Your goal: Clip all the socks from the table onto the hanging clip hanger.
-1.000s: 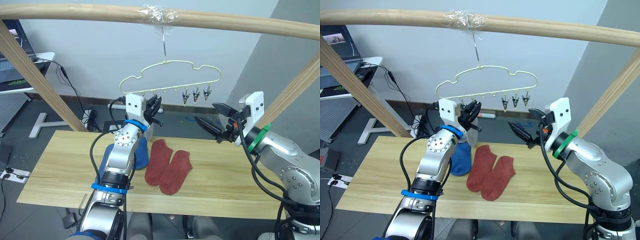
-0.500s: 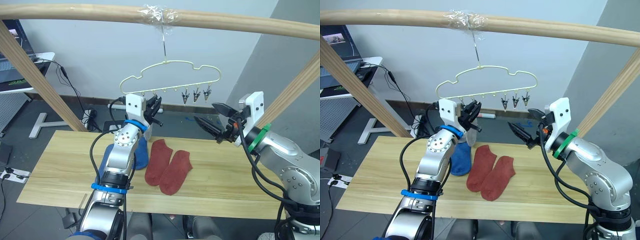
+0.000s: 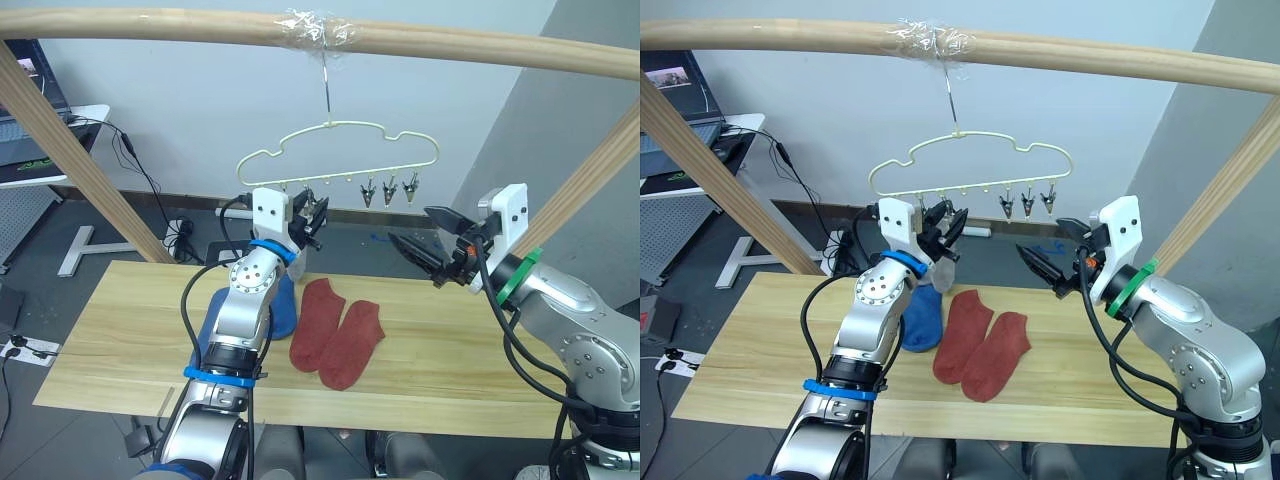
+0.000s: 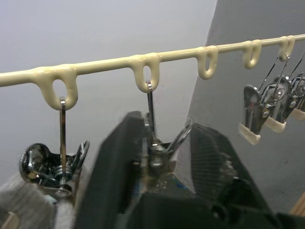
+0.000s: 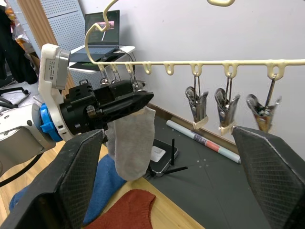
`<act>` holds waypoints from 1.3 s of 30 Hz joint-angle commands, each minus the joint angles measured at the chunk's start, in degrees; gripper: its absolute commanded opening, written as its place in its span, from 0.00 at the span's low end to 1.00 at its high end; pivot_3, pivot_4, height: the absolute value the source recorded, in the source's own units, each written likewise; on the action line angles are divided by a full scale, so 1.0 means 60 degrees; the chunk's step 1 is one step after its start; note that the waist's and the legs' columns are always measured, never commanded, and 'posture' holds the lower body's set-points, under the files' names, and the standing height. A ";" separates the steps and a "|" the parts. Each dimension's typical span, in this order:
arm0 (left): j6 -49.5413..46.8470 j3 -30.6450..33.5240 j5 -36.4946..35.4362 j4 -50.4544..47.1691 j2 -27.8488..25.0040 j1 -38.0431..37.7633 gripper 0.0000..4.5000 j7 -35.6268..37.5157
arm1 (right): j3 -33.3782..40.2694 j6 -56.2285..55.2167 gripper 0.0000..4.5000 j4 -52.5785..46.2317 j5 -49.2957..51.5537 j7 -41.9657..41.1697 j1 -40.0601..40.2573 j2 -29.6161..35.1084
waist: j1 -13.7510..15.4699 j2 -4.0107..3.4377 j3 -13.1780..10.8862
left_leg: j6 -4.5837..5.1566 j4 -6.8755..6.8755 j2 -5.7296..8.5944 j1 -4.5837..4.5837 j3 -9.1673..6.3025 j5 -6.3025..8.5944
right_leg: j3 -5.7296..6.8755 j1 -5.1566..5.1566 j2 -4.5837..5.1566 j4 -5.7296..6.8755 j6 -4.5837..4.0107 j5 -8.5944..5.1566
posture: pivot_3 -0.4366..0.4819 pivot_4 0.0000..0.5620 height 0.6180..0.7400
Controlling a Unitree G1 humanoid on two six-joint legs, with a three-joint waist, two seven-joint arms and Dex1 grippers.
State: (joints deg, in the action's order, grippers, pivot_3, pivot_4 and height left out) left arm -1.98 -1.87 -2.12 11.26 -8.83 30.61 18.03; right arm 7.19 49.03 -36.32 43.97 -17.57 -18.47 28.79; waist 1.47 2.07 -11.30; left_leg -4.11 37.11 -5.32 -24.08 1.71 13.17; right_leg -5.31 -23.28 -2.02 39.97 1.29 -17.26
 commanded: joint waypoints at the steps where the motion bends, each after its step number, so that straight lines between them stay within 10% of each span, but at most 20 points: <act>1: 0.0197 -0.0005 0.0033 -0.0165 0.0000 0.0182 0.47 -0.0079 | 0.0235 -0.0168 1.00 -0.0267 0.0076 -0.0028 -0.0118 0.0083 | 0.0000 0.0000 0.0000 | 0.0000 0.0000 0.0000 0.0000 0.0000 0.0000 | 0.0000 0.0000 0.0000 0.0000 0.0000 0.0000 | 0.57 0.27 1.00; 13: 0.0281 0.0004 0.0061 -0.0167 -0.0002 0.0247 0.47 -0.0138 | 0.0225 -0.0083 1.00 -0.0268 0.0130 0.0060 -0.0248 0.0060 | 0.0001 0.0000 0.0001 | 0.0000 0.0001 0.0000 0.0000 0.0000 0.0000 | 0.0001 0.0000 0.0000 0.0001 0.0000 0.0000 | 0.57 0.28 1.00; 21: 0.0319 0.0007 -0.0051 -0.0269 0.0009 0.0160 0.08 -0.0028 | 0.0255 -0.0186 1.00 -0.0160 0.0073 -0.0080 -0.0145 0.0088 | 0.0001 0.0000 0.0001 | 0.0000 0.0001 0.0000 0.0000 0.0000 0.0000 | 0.0000 0.0000 0.0000 0.0002 0.0000 0.0000 | 0.57 0.28 1.00; 29: 0.0171 0.0008 -0.0051 -0.0325 -0.0053 0.0089 0.01 0.0016 | 0.0109 -0.0352 1.00 -0.0048 -0.0155 -0.0184 0.0034 0.0042 | 0.0002 0.0000 0.0001 | 0.0000 0.0002 0.0000 0.0000 0.0000 0.0000 | 0.0001 0.0000 0.0000 0.0002 0.0000 0.0000 | 0.58 0.29 1.00; 39: -0.0415 0.0102 -0.0489 -0.0584 -0.0192 -0.0051 0.01 0.0391 | -0.3448 -0.1314 1.00 0.4105 -0.4085 0.0960 0.0715 -0.1246 | 0.0002 0.0005 0.0010 | 0.0001 0.0000 -0.0001 0.0029 0.0013 -0.0004 | -0.0013 0.0011 0.0000 0.0015 0.0000 0.0000 | 0.60 0.31 1.00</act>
State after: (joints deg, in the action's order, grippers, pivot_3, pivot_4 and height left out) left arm -3.96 -1.39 -4.23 9.82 -9.67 30.47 19.62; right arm -12.33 44.09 -13.49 22.61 -12.39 -13.74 21.74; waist 1.48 2.10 -11.24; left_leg -4.11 37.10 -5.32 -23.90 1.81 13.14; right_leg -5.42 -23.21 -2.02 40.06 1.29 -17.26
